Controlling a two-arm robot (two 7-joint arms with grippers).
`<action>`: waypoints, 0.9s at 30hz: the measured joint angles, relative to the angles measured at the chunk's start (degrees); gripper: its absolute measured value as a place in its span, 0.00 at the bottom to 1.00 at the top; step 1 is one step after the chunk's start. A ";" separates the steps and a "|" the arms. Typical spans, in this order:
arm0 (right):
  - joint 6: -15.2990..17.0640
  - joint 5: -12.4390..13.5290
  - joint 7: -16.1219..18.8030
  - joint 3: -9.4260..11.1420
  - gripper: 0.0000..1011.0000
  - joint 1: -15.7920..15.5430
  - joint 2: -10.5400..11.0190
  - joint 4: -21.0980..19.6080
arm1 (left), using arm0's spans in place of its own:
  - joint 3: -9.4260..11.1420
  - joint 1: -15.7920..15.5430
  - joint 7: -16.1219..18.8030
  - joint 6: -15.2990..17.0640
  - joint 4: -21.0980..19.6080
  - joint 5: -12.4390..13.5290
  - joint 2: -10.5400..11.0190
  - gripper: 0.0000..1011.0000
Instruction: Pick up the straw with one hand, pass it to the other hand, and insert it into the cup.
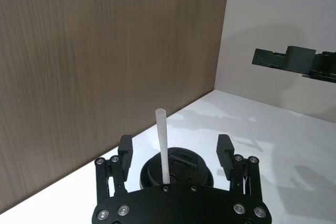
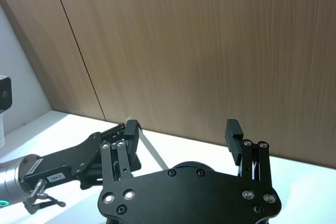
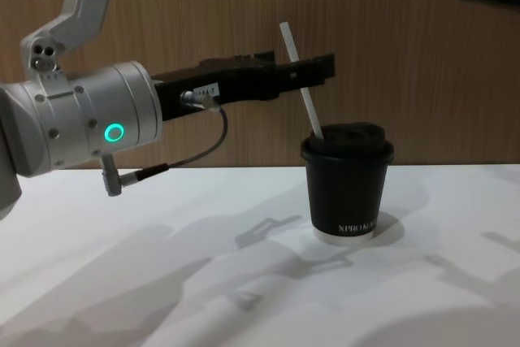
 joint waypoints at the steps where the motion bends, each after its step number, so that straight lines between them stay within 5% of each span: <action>1: 0.31 0.16 -0.17 -0.07 0.99 -0.02 0.00 -0.09 | -0.05 0.03 0.03 -0.06 0.04 0.02 -0.05 0.99; 27: 2.52 1.25 -1.39 -0.57 0.99 -0.15 0.45 -0.69 | -0.89 0.51 0.09 -0.46 0.83 0.32 -0.62 0.99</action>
